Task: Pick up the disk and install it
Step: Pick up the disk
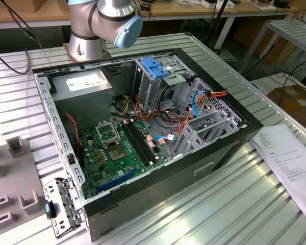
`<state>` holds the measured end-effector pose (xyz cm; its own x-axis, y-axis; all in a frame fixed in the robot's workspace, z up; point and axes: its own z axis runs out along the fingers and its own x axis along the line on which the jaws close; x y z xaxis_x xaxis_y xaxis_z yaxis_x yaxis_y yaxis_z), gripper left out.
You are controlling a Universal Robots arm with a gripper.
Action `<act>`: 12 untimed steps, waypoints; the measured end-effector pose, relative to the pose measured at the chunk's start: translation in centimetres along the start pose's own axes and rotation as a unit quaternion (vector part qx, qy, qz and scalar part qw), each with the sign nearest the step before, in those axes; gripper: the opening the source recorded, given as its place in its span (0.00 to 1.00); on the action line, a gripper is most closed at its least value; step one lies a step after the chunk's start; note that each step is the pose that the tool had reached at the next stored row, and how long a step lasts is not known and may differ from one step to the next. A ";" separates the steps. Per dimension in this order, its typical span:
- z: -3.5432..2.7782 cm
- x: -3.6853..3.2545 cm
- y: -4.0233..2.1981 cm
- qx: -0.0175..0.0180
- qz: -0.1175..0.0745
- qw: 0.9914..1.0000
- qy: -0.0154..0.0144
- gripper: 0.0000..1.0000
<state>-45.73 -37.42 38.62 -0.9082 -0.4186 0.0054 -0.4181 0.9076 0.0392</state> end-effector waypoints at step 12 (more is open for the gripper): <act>0.00 0.00 0.00 0.000 -0.016 1.000 0.001 0.11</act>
<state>-45.72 -37.43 38.62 -0.8945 -0.4470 0.0054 -0.4465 0.8939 0.0392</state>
